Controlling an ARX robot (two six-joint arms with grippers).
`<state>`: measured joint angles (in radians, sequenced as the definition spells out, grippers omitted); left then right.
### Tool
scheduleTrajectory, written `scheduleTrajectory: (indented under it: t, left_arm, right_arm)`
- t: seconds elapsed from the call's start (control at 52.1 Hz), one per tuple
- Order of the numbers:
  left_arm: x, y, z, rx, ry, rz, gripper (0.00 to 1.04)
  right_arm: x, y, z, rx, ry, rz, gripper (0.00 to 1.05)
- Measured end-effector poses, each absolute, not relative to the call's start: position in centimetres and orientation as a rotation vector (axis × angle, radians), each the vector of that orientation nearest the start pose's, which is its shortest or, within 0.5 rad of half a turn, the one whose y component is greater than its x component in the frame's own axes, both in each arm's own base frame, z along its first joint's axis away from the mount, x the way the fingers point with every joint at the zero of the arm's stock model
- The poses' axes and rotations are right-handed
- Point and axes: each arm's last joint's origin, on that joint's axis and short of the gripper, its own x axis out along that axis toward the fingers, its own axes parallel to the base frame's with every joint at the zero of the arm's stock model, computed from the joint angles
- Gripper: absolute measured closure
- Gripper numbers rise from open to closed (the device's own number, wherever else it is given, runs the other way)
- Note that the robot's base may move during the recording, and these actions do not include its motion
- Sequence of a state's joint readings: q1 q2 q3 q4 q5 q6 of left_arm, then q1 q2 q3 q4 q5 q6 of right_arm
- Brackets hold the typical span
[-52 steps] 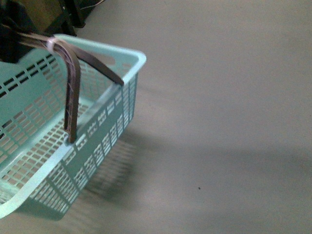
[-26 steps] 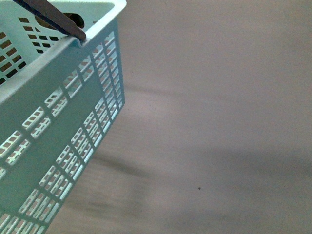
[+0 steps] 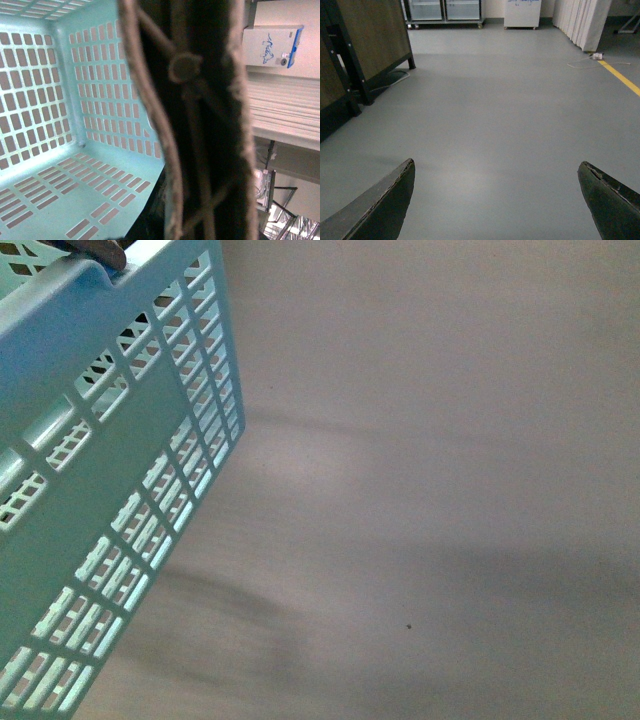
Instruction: Pick lemon and mango into basket
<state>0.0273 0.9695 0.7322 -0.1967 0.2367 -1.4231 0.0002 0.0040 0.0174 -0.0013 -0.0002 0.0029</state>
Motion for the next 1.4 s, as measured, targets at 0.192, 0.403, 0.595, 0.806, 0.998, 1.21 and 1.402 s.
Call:
scheduleTrajectory:
  t: [0.192, 0.403, 0.595, 0.806, 0.998, 1.21, 1.402]
  left_arm:
    - [21.0, -0.11, 28.16, -1.451, 0.506, 0.137, 1.0]
    - [21.0, -0.11, 28.16, -1.451, 0.507, 0.135, 1.0]
    - [21.0, -0.11, 28.06, -1.45, 0.508, 0.138, 1.0]
    - [20.99, -0.11, 28.07, -1.451, 0.509, 0.137, 1.0]
    - [20.99, -0.11, 28.07, -1.45, 0.509, 0.137, 1.0]
    - [20.99, -0.11, 28.07, -1.45, 0.508, 0.138, 1.0]
    - [20.99, -0.11, 28.07, -1.451, 0.509, 0.137, 1.0]
  right_arm:
    - [9.69, 0.0, 16.9, 0.003, -0.012, 0.0, 0.09]
    - [9.69, 0.0, 16.9, 0.003, -0.012, 0.0, 0.09]
    - [9.69, 0.0, 16.9, 0.003, -0.012, 0.001, 0.09]
    - [9.69, 0.0, 16.9, 0.003, -0.012, 0.0, 0.09]
    - [9.69, 0.0, 16.9, 0.003, -0.012, 0.0, 0.09]
    - [9.69, 0.0, 16.9, 0.003, -0.012, 0.0, 0.09]
    - [9.69, 0.0, 16.9, 0.003, -0.012, 0.0, 0.09]
